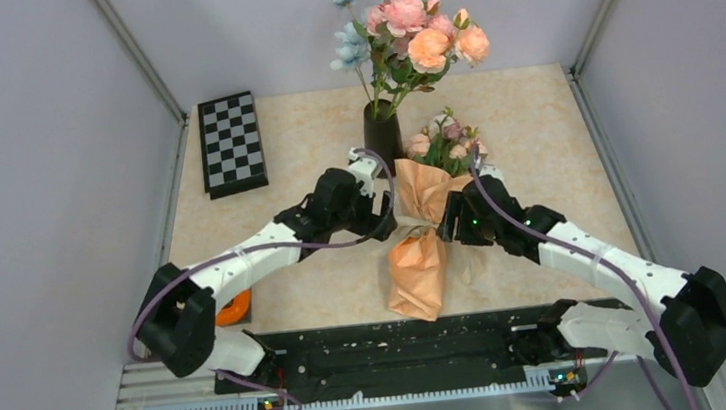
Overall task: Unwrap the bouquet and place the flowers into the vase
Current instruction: Untie the ribbon from the wrapping paper.
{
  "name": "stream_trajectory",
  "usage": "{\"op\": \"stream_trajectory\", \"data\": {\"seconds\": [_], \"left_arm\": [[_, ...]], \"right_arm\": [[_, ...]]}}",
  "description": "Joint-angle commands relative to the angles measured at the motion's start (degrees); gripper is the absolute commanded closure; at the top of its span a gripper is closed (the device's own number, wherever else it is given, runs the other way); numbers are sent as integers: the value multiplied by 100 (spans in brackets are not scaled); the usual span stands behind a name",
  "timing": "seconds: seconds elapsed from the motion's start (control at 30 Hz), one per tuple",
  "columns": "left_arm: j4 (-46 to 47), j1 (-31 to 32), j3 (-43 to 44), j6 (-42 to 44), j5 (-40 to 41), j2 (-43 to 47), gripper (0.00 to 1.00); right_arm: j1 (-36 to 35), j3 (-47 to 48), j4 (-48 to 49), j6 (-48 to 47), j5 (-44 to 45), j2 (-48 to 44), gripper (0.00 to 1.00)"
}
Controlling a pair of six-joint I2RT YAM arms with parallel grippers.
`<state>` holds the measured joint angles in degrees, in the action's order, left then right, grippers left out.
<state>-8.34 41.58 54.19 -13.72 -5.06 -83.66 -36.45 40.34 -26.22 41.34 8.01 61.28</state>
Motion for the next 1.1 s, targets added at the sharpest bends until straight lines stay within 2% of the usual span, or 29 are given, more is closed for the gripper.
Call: {"op": "stream_trajectory", "data": {"seconds": [0.0,0.17,0.27,0.33,0.5,0.63,0.8,1.07], "left_arm": [[767,-19,-600,-465,-324,564,7],[1131,-18,-1115,-773,-595,701,7],[1295,-19,-1406,-790,-595,825,7],[1333,-18,-1561,-784,-518,931,7],[1463,-16,-1842,-659,-509,1010,6],[1844,-10,-2009,-486,-860,758,8],[2289,92,-2001,-382,-1187,340,14],[2662,219,-1676,-265,-1233,-482,29]], "right_arm": [[-372,261,282,454,-72,241,38],[-693,309,718,606,-199,887,38],[-775,355,747,582,-184,1241,43],[-783,393,689,514,-168,1399,49],[-785,536,292,282,258,1437,75],[-677,577,113,-223,461,1309,86],[-181,336,269,-871,31,1176,98],[388,12,251,-1510,-442,788,100]]}}
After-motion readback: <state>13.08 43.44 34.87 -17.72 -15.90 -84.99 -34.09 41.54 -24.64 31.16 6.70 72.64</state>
